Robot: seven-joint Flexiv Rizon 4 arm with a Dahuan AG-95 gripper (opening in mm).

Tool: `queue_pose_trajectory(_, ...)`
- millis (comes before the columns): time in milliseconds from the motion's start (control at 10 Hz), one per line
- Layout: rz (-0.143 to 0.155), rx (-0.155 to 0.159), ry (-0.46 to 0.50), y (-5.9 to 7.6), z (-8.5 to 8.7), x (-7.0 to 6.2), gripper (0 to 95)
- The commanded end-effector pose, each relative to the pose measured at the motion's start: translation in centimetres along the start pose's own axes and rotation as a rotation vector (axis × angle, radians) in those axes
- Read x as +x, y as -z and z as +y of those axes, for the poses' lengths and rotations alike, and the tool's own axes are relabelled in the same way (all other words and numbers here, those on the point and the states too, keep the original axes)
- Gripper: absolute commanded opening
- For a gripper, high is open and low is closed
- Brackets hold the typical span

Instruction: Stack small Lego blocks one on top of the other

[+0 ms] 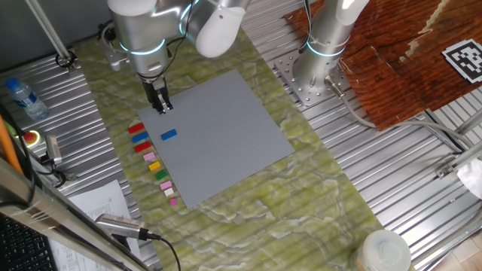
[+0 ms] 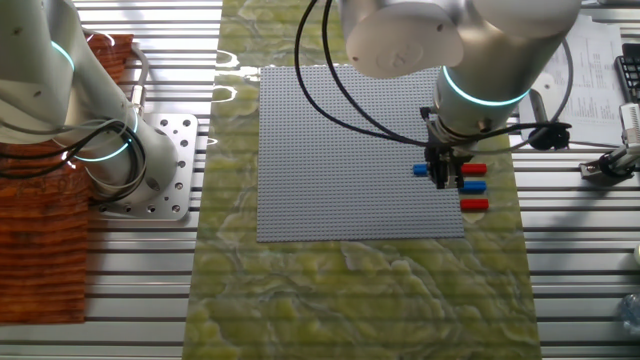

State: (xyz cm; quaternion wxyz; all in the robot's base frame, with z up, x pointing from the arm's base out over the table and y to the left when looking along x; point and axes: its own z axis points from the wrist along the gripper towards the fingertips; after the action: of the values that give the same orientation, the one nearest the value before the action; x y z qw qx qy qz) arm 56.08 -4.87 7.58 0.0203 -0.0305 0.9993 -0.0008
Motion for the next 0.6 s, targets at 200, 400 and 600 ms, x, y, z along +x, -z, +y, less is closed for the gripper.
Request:
queue_pose_trajectory(200,0.005,0.008,-0.022,0.05,0.0,0.16,0.0)
queue_pose_trajectory(400,0.005,0.009,-0.028,0.05,0.0,0.16,0.0)
queue_pose_trajectory(600,0.006,0.009,-0.028,0.05,0.0,0.16,0.0)
